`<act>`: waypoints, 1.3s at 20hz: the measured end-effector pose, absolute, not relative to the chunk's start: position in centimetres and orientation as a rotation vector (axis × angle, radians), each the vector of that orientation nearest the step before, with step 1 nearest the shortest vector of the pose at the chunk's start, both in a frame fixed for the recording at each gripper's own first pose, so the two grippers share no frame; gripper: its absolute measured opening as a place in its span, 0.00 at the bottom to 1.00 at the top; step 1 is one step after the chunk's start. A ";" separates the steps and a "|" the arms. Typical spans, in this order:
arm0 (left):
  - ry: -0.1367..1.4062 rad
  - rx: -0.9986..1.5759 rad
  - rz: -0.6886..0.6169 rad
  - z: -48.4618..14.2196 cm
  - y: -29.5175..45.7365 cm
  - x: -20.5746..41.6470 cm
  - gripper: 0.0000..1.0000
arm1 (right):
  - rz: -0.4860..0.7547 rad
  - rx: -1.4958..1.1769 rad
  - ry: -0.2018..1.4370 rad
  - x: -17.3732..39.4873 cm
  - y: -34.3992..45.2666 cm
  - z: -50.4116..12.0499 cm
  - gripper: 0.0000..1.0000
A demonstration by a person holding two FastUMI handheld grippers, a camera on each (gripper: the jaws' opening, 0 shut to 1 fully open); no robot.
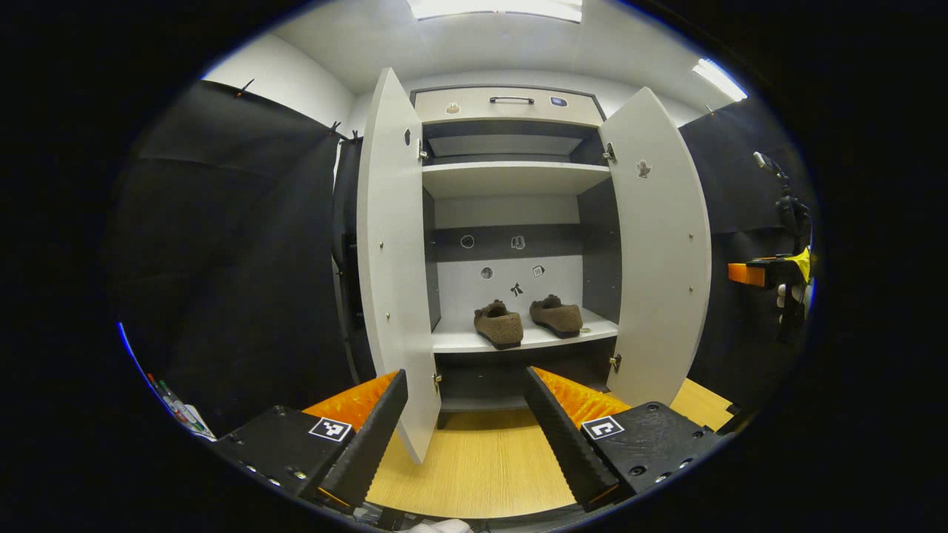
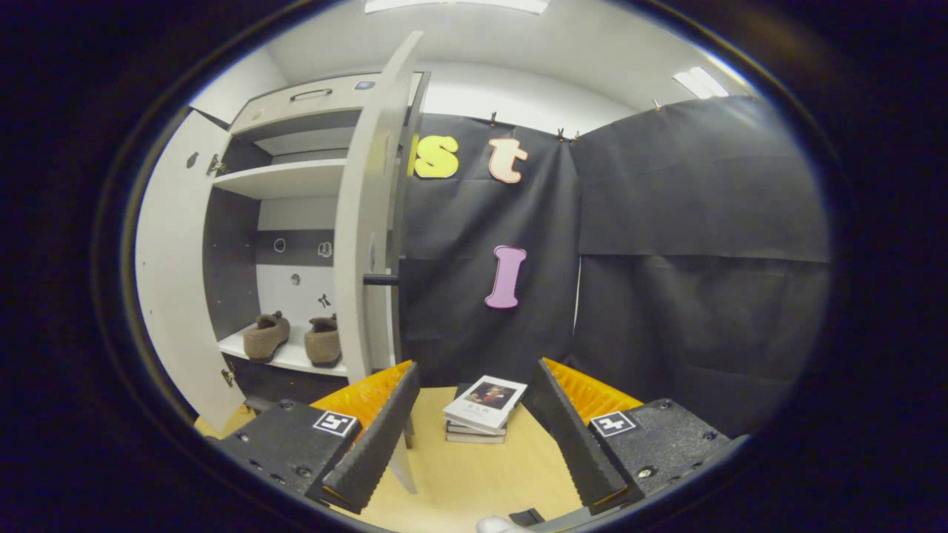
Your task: Grab one shoe with the right hand and put it into the shoe cabinet, grab the other shoe with the left hand and put it into the shoe cabinet; then close the right door with the right hand and the left door with the left hand.
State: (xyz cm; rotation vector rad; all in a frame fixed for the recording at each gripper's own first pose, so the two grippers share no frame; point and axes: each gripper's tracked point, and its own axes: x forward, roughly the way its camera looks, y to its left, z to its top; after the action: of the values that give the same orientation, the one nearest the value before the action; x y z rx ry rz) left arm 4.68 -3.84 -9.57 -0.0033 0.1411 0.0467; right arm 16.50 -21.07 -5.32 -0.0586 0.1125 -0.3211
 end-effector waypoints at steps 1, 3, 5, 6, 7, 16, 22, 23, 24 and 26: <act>0.141 -0.006 0.056 -9.6 -3.8 4.8 0.96 | -0.315 -0.053 0.113 17.6 -21.4 -5.0 1.00; 0.136 -0.007 0.068 -9.5 -3.7 4.9 0.97 | -0.274 -0.041 0.109 19.6 -21.2 -4.7 1.00; 0.143 0.000 0.088 -9.8 -3.4 5.0 0.96 | -0.269 -0.052 0.119 20.9 -21.5 -4.7 1.00; 0.145 0.000 0.098 -9.9 -3.2 5.1 0.96 | -0.258 -0.049 0.109 21.1 -21.3 -4.3 0.98; 0.145 -0.002 0.105 -9.9 -3.2 5.2 0.97 | -0.235 -0.035 0.107 21.1 -20.6 -4.0 0.98; 0.150 0.005 0.103 -9.2 -3.6 5.7 1.00 | -0.136 -0.054 0.119 21.2 -15.8 -4.5 0.94; 0.167 0.010 0.114 -9.4 -3.2 4.7 0.96 | 0.008 -0.061 0.129 22.6 -8.1 -5.2 0.94; 0.171 0.010 0.118 -9.5 -2.9 4.5 0.96 | 0.037 -0.059 0.127 22.8 -6.8 -5.3 0.94; 0.178 0.007 0.122 -9.6 -2.8 4.4 0.96 | 0.076 -0.054 0.131 22.6 -5.3 -5.6 0.94; 0.188 0.001 0.121 -9.8 -2.5 4.2 0.97 | 0.136 -0.055 0.138 21.8 -3.0 -6.0 0.99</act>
State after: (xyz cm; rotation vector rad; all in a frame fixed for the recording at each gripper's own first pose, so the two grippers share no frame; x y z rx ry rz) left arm 4.22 -2.52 -9.81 0.0009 0.1879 0.1208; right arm 21.79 -3.00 -6.05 -0.0549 0.1380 0.1356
